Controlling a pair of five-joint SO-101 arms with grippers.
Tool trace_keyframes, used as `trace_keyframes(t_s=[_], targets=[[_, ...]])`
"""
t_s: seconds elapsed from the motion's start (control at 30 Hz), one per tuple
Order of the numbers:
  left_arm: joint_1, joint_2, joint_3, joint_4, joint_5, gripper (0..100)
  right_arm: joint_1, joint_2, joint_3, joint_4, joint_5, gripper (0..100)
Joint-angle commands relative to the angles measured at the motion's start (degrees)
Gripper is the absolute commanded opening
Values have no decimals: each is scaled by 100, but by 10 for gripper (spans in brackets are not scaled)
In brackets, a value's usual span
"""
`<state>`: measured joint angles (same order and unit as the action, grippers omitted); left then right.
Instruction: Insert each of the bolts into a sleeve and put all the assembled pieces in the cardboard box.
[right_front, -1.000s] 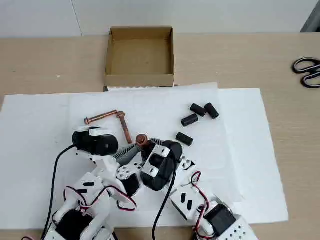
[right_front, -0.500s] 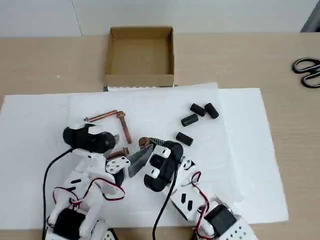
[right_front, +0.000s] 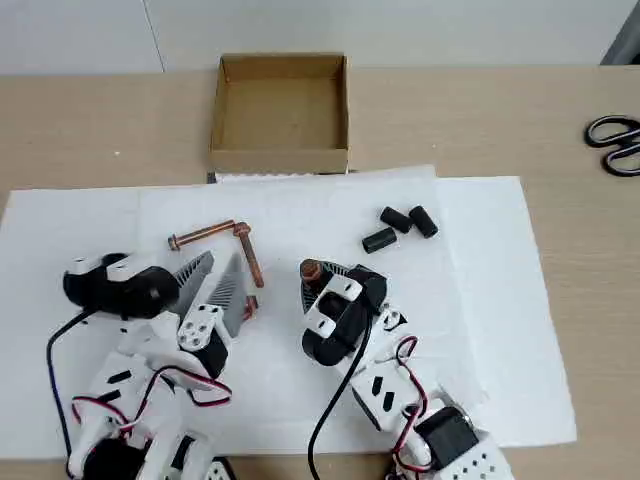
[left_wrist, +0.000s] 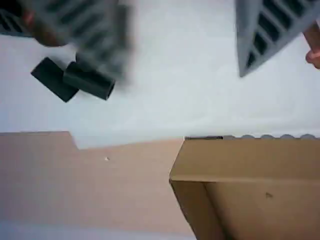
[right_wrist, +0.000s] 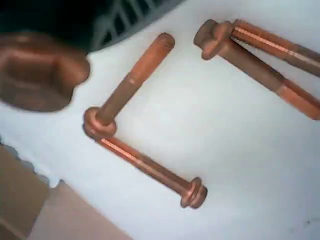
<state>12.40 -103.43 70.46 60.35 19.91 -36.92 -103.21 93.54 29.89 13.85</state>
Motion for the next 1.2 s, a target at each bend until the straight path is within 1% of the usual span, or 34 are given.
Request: trace_keyframes(t_s=[0.0, 0.17, 0.27, 0.37, 0.47, 0.53, 0.63, 0.73, 0.83, 0.9, 1.0, 1.17], targets=[[-281, -44, -171, 35, 0, 9, 154, -75, -26, -136, 18, 2], [-1152, -44, 532, 18, -18, 6, 699, -75, -70, 303, -18, 2], [-1407, -44, 1235, -9, -290, 6, 1086, -75, -158, 541, -457, 2], [-1424, -44, 1675, -18, -563, 6, 1411, -75, -440, 971, -1020, 2], [-1389, -44, 1903, -53, -633, 6, 1727, -75, -738, 1437, -1451, 2], [-1389, -44, 2123, -264, -642, 6, 1895, -75, -905, 1631, -1705, 2], [-1380, -44, 2448, -519, -958, 6, 1877, -66, -1371, 1982, -1890, 2], [-1380, -44, 2448, -527, -985, 6, 1745, 92, -1749, 2255, -2084, 2], [-1380, -44, 2440, -536, -985, 6, 1622, 593, -2048, 2299, -2303, 2], [-1380, -44, 2440, -536, -985, 6, 1455, 1130, -2382, 2132, -2391, 2], [-1380, -44, 2440, -536, -985, 6, 1341, 2237, -3033, 1596, -2470, 2], [-1380, -44, 2440, -536, -985, 6, 1429, 4497, -4193, 936, -2532, 2]])
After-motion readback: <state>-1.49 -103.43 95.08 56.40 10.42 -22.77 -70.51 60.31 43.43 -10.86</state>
